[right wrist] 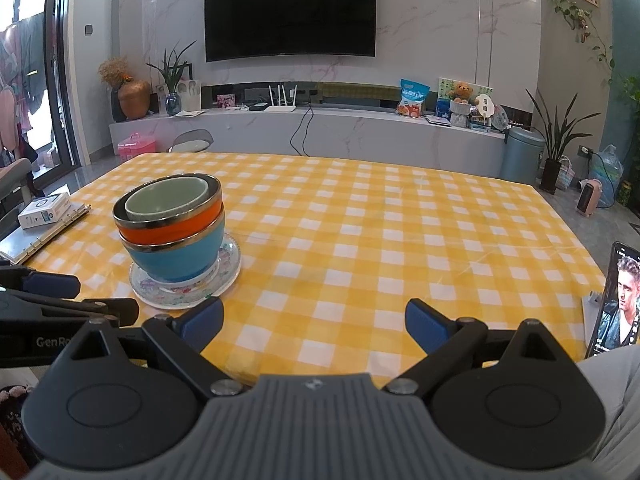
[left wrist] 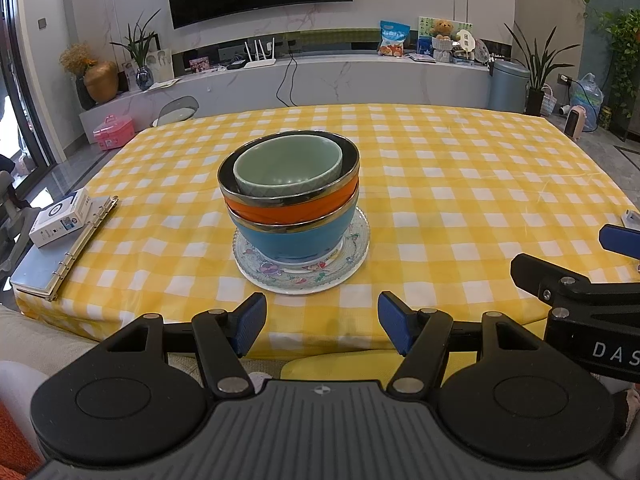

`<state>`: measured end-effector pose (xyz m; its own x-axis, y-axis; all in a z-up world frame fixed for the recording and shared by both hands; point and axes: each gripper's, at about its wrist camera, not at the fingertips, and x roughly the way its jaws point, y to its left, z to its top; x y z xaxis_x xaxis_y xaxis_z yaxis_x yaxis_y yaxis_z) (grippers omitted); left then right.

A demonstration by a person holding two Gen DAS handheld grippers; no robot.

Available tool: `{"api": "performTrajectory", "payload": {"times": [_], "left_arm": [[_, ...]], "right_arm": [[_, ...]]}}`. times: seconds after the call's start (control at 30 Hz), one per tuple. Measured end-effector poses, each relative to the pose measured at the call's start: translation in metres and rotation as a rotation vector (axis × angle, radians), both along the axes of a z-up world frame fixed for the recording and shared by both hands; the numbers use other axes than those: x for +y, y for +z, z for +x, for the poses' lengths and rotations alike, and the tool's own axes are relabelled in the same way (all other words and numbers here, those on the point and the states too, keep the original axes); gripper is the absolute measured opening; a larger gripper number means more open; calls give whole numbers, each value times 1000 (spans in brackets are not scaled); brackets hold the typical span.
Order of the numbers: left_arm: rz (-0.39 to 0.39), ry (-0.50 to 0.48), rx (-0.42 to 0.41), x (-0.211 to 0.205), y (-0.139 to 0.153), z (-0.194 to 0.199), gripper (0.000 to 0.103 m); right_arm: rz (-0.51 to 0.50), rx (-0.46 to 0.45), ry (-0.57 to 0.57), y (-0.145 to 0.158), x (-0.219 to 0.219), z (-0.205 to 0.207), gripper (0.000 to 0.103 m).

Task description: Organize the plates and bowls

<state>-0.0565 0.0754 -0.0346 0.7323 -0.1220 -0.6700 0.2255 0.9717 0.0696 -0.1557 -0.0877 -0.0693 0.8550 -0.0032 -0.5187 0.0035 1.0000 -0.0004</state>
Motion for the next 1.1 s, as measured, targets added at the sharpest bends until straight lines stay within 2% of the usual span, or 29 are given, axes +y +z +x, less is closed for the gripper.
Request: {"api": "performTrajectory", "payload": {"times": [1.1], "left_arm": [[-6, -15, -3, 0, -1, 0, 74]], "right_arm": [[5, 18, -6, -5, -1, 0, 96]]}}
